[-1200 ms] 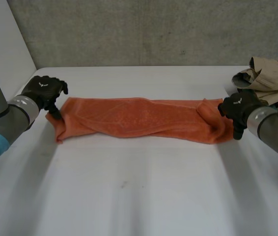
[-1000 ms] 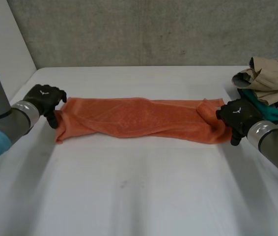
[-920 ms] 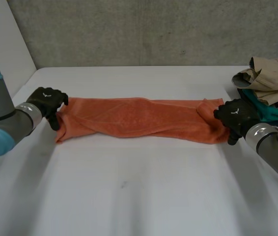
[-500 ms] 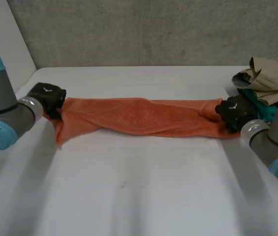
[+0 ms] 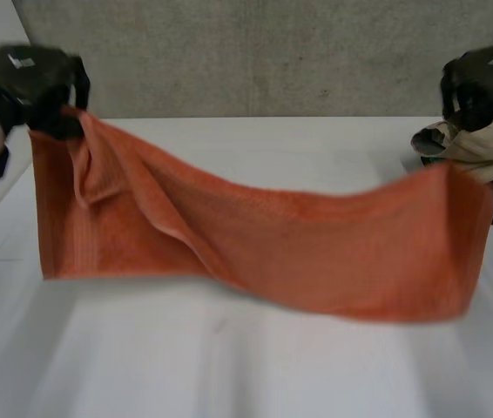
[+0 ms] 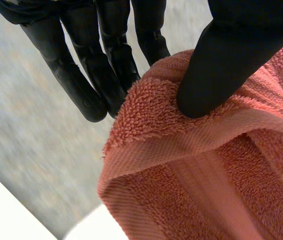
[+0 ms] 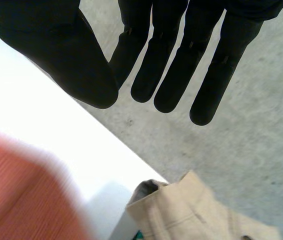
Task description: Fold the laundry.
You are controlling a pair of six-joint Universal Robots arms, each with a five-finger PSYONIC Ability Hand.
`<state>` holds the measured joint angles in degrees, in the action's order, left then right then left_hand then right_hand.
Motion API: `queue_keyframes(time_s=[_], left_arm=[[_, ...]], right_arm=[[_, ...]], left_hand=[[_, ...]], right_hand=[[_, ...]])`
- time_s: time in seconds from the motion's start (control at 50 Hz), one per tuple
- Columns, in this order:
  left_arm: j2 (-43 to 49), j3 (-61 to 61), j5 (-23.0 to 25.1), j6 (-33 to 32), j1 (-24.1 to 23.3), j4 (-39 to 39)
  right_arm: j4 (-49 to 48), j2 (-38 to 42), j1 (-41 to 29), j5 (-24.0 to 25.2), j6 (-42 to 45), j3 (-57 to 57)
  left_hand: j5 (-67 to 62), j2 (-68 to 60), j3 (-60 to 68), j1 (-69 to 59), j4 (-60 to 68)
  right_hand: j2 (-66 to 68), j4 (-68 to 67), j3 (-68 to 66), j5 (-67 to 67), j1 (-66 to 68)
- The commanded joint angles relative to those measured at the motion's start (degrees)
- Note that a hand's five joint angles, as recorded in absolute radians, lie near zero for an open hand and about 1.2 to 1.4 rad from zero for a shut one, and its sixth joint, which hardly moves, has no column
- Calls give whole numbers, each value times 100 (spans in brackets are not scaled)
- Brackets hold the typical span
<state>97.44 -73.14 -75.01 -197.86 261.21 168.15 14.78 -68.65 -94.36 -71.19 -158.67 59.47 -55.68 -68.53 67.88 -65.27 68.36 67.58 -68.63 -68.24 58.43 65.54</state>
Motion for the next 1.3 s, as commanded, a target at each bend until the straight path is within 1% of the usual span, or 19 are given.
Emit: queue_keyframes(time_s=[0.02, 0.12, 0.22, 0.24, 0.26, 0.28, 0.32, 0.34, 0.38, 0.48, 0.58, 0.66, 0.76, 0.86, 1.06, 1.18, 1.26, 1.28, 1.3], left_arm=[[1689, 343, -585, -208, -202, 60], [2663, 747, -901, -393, -307, 60], [3044, 950, -919, -455, -351, 60], [3053, 959, -919, -455, -351, 69], [3027, 959, -937, -464, -343, 69], [2992, 951, -946, -464, -334, 78], [2895, 924, -946, -464, -316, 121], [2781, 854, -937, -472, -281, 191], [2640, 740, -937, -464, -229, 297], [2087, 205, -700, -595, -61, 596], [1498, -638, -16, -1235, 79, 684], [1278, -1192, 275, -1824, 114, 658], [1207, -1703, 548, -2203, 88, 710], [1260, -1853, 829, -2265, -79, 1026], [1988, -1520, 479, -2300, -597, 1616], [2420, -1247, 74, -2537, -764, 1510], [2517, -1168, -84, -2731, -817, 1449], [2508, -1150, -128, -2740, -817, 1449], [2490, -1150, -146, -2740, -817, 1449]], right_arm=[[-177, 1704, -601, -843, 292, -893], [-887, 2530, -794, -1449, 258, -1350], [-1434, 2822, -970, -1925, 222, -1465], [-1452, 2813, -996, -1969, 222, -1465], [-1382, 2770, -1058, -2056, 213, -1421], [-1303, 2717, -1093, -2092, 213, -1386], [-1093, 2550, -1163, -2136, 231, -1272], [-857, 2349, -1207, -2136, 205, -1097], [-618, 2102, -1225, -2101, 187, -860], [234, 1206, -1217, -1654, 406, -51], [1095, 328, -998, -1206, 828, 1063], [1369, -129, -813, -1056, 925, 1837], [1168, -544, -689, -705, 960, 2849], [422, -851, -593, -467, 978, 3825], [-1275, -993, -434, -414, 978, 5065], [-1609, -843, -461, -414, 882, 5241], [-1856, -668, -504, -431, 881, 5268], [-1943, -606, -496, -440, 881, 5259], [-1979, -588, -496, -440, 881, 5259]], left_hand=[[-1432, -1147, 1212, -1473, 1164], [-1432, -1147, 1212, -1473, 1164], [-1432, -1147, 1212, -1473, 1164], [-784, -499, 564, -826, 517], [1254, 1539, -1474, 1212, -1521], [2040, 2325, -2261, 1999, -2308], [2819, 3104, -3039, 2777, -3086], [3471, 3756, -3692, 3430, -3739], [3897, 4182, -4117, 3855, -4164], [3915, 4200, -4136, 3874, -4183], [3311, 3596, -3532, 3270, -3579], [2505, 2790, -2725, 2463, -2772], [2199, 2484, -2420, 2158, -2467], [3006, 3291, -3227, 2965, -3274], [3428, 3713, -3648, 3386, -3695], [2572, 2857, -2792, 2530, -2839], [439, 724, -660, 398, -707], [-982, -697, 762, -1024, 715], [-1428, -1143, 1207, -1469, 1160]], right_hand=[[1242, -1137, -1176, 1157, 1446], [1242, -1137, -1176, 1157, 1446], [1242, -1137, -1176, 1157, 1446], [390, -285, -325, 306, 594], [-2582, 2688, 2648, -2667, -2379], [-3428, 3533, 3494, -3513, -3224], [-4140, 4245, 4205, -4224, -3936], [-5009, 5114, 5075, -5094, -4805], [-5420, 5526, 5486, -5505, -5217], [-5388, 5494, 5454, -5473, -5185], [-4918, 5023, 4983, -5002, -4714], [-4516, 4621, 4581, -4600, -4312], [-4345, 4451, 4411, -4430, -4142], [-4311, 4417, 4377, -4396, -4108], [-4295, 4400, 4360, -4379, -4091], [-3724, 3829, 3789, -3808, -3520], [-2466, 2571, 2531, -2550, -2262], [-929, 1034, 995, -1013, -725], [52, 53, 13, -32, 256]])
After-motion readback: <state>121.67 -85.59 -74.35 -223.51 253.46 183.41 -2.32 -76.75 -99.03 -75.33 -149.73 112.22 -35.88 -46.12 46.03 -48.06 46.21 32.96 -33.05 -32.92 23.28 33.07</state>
